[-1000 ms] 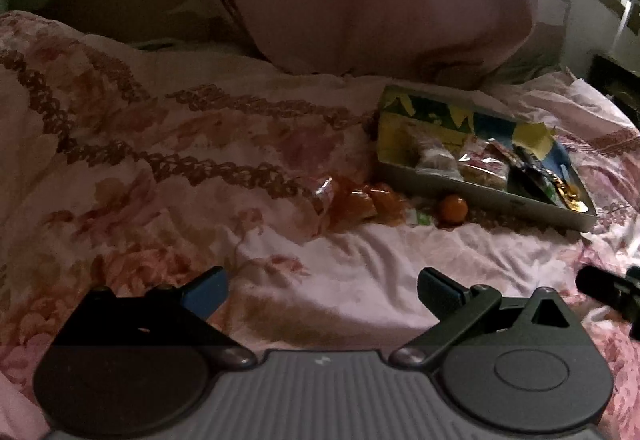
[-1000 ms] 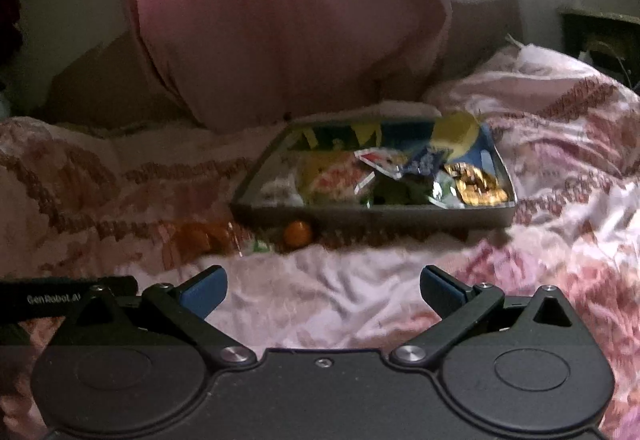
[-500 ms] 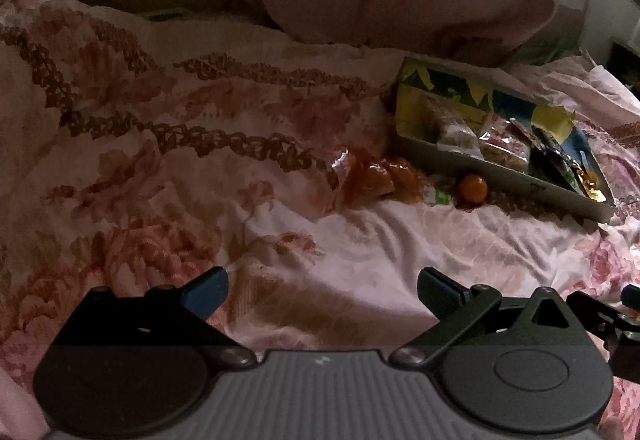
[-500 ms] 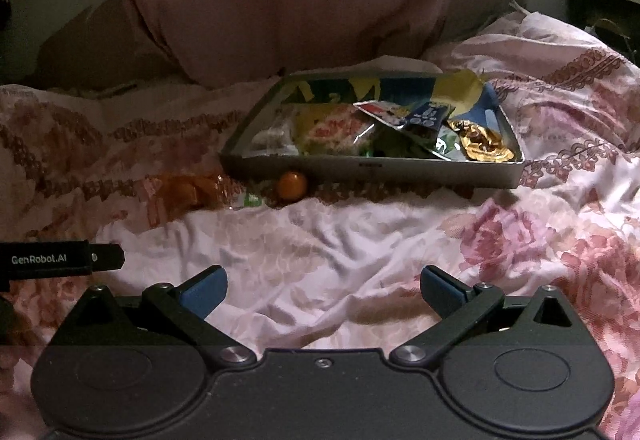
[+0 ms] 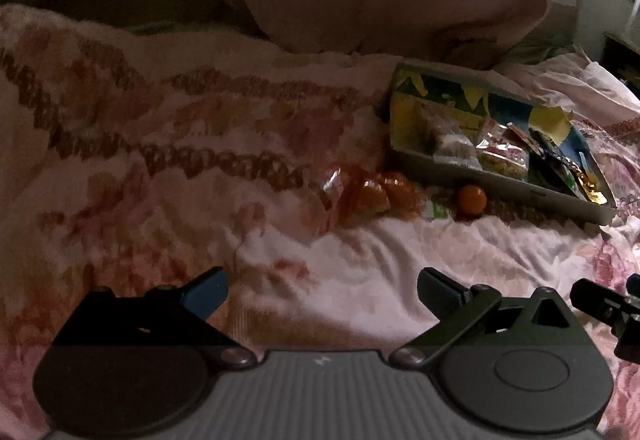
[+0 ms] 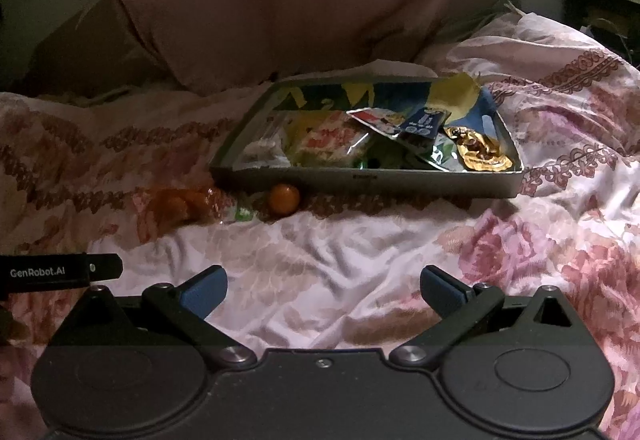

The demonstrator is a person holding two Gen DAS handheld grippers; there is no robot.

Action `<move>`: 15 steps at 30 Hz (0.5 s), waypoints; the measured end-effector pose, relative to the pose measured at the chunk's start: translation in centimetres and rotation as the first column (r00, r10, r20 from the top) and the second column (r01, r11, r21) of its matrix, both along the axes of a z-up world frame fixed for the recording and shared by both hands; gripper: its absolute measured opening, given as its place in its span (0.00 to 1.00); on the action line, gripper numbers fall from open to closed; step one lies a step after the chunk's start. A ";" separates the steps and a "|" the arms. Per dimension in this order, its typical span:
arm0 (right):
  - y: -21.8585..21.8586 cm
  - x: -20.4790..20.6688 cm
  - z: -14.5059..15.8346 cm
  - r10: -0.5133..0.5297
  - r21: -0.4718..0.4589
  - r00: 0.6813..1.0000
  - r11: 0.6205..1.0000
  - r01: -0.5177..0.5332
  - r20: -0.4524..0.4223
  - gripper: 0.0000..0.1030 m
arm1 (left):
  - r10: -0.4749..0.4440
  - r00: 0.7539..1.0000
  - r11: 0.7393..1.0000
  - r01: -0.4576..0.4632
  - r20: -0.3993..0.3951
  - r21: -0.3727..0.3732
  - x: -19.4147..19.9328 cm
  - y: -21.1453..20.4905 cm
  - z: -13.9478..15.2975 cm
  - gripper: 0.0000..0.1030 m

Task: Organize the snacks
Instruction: 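Move both tools toward the orange candies and small orange fruit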

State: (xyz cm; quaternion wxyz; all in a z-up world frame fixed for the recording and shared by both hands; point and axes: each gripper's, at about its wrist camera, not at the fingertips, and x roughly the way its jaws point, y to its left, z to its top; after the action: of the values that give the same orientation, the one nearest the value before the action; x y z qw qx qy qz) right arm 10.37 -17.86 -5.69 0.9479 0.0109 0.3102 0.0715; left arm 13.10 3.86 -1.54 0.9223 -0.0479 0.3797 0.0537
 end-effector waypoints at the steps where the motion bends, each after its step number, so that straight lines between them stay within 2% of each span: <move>1: 0.0 0.1 0.0 -0.001 -0.001 1.000 1.000 0.001 0.004 0.99 | -0.009 1.000 1.000 0.009 0.006 0.011 0.2 -0.1 0.1 1.00; 10: 0.5 1.5 -0.1 0.004 -0.021 1.000 1.000 -0.004 0.014 0.99 | -0.108 0.992 0.988 0.099 0.072 0.115 2.1 -0.9 1.0 1.00; 15: 0.9 2.9 -0.2 0.012 -0.040 1.000 0.999 -0.011 0.018 0.99 | -0.195 0.976 0.967 0.174 0.100 0.184 3.9 -1.4 1.0 1.00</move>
State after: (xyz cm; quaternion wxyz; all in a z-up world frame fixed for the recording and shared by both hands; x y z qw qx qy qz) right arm 13.30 -16.92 -5.91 0.9503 -0.0105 0.3030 0.0709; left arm 17.01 2.48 -0.55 0.9447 0.0651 0.3214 -0.0025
